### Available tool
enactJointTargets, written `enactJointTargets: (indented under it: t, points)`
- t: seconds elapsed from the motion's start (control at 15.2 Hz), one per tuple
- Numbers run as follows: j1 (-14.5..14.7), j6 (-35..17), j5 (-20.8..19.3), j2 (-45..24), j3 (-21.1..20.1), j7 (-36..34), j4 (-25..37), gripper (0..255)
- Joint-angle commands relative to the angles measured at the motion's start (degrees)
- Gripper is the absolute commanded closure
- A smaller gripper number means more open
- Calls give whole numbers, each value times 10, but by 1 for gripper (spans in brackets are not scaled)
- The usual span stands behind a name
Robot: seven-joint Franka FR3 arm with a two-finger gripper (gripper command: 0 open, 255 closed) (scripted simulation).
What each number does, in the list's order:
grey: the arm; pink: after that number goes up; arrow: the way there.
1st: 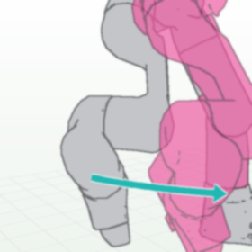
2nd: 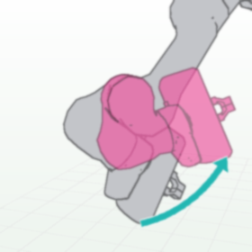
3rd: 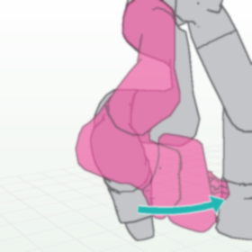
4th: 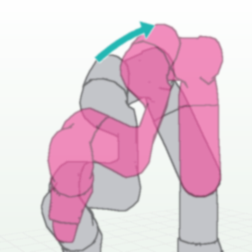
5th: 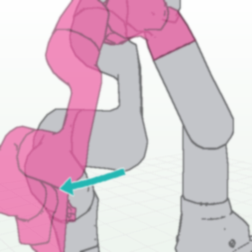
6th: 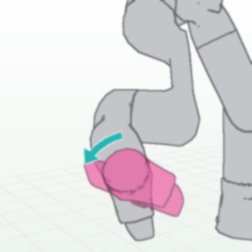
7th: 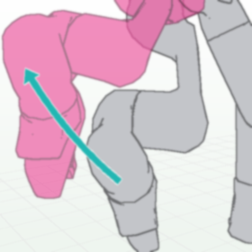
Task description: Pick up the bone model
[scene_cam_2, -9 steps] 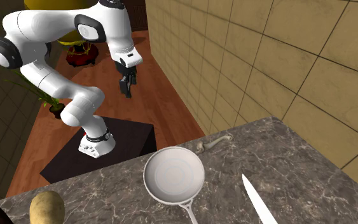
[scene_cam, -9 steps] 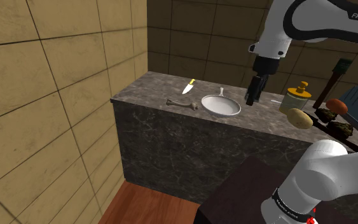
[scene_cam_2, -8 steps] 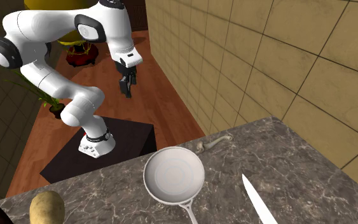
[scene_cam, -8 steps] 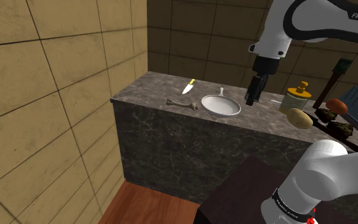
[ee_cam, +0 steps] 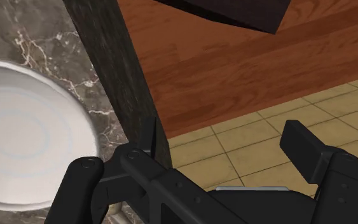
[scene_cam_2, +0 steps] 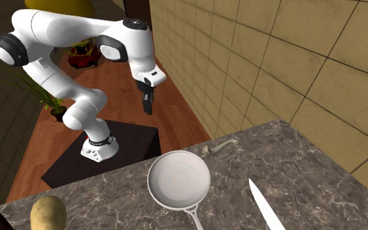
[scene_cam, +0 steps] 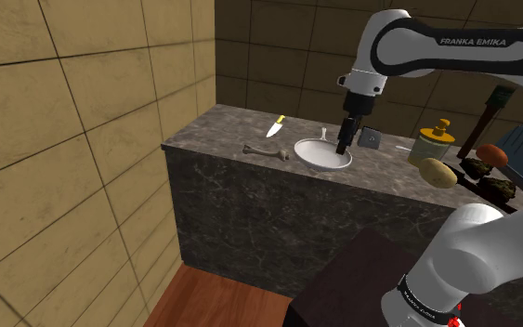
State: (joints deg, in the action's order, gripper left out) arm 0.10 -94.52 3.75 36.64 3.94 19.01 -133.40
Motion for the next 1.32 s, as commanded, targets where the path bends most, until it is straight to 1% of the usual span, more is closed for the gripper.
enactJointTargets:
  t: [0.0,0.33,0.66,0.92,1.25]
  points:
    - [4,-32,-3,-39,12,30,11,0]
    - [16,-102,2,-139,36,98,48,0]
    - [27,-154,20,-245,54,166,107,0]
    - [32,-182,42,-332,61,220,168,0]
    - [32,-200,73,-443,61,282,264,0]
